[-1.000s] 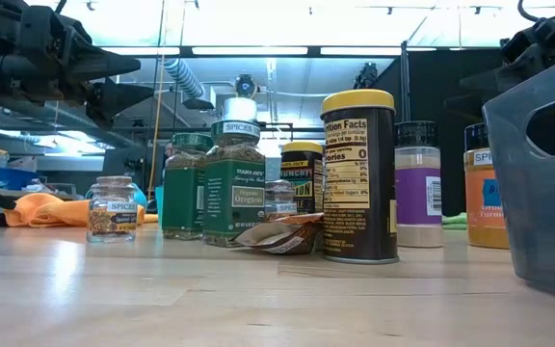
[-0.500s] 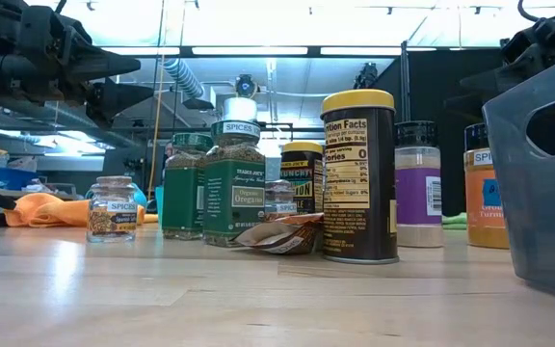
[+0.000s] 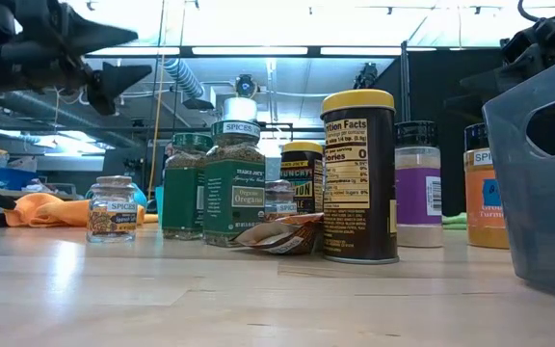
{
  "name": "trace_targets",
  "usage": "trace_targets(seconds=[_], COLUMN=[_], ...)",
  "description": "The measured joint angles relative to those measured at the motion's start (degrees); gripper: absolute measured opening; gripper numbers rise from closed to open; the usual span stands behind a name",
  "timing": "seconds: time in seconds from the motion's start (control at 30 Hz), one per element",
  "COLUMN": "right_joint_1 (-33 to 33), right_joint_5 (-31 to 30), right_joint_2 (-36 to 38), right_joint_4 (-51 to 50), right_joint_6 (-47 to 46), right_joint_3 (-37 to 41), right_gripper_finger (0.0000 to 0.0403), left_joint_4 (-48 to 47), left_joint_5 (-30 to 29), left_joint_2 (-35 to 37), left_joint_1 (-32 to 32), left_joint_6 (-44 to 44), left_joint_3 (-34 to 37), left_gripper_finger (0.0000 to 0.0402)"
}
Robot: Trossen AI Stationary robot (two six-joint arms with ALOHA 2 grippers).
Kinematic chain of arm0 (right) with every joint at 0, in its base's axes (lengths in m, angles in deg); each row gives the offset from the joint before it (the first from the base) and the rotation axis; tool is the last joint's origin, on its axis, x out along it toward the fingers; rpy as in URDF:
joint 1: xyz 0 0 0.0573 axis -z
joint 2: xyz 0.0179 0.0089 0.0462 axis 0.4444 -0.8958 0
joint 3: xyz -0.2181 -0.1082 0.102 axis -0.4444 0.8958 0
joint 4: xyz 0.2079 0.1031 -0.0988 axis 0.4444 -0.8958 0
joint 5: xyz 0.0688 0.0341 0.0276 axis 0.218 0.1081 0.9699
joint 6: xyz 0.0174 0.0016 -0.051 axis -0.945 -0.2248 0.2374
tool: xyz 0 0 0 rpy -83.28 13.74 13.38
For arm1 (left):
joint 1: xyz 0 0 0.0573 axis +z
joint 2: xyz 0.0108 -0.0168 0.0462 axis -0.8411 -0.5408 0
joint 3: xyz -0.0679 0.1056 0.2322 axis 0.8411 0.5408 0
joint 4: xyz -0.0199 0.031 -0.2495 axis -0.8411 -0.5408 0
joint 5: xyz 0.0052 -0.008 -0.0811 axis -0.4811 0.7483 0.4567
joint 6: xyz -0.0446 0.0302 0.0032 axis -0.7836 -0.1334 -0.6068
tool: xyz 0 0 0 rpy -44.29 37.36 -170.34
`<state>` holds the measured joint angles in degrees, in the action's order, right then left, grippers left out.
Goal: Sort spices by type
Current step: Put the right black seasoning bottle into the orange transparent bin
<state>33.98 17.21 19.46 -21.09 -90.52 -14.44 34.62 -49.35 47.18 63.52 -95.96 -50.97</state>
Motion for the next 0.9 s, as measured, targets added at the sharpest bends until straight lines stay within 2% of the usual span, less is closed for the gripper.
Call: trace_targets(seconds=[0.23, 0.37, 0.43, 0.57, 0.7, 0.77, 0.83, 0.9], right_joint_1=[0.0, 0.0, 0.0, 0.1, 0.1, 0.1, 0.0, -0.5], right_joint_5=[-2.3, -3.6, -6.9, -13.0, -19.8, -21.0, -19.0, -17.0], right_joint_2=[-0.1, -0.1, -0.1, -0.1, -0.1, 0.0, 0.0, -1.1], right_joint_4=[2.8, 9.4, 14.0, 27.8, 47.4, 55.6, 55.0, 44.9], right_joint_6=[0.0, -4.8, -5.9, -9.1, -10.6, -9.0, -5.0, -0.4], right_joint_3=[0.0, 0.0, 0.0, 0.0, 0.0, -1.1, -4.5, -10.5], right_gripper_finger=[0.0226, 0.0226, 0.0224, 0.0221, 0.022, 0.022, 0.022, 0.022], left_joint_4=[2.8, 2.9, 3.3, 4.3, 7.2, 11.2, 13.8, 13.4], left_joint_5=[-2.5, -4.5, -6.6, -8.9, -17.2, -19.0, -18.7, -17.4], left_joint_2=[-0.2, -0.2, -0.2, -0.2, -0.2, -0.2, -0.2, -0.3], left_joint_1=[0.0, 0.0, 0.0, 0.0, 0.0, 0.0, 0.0, 0.0], left_joint_6=[-7.8, -11.7, -11.8, -11.8, -12.4, -12.8, -13.8, -14.4], left_joint_3=[0.0, 0.0, 0.0, 0.0, 0.0, 0.0, -0.2, -1.7], left_gripper_finger=[0.031, 0.031, 0.031, 0.031, 0.031, 0.031, 0.031, 0.031])
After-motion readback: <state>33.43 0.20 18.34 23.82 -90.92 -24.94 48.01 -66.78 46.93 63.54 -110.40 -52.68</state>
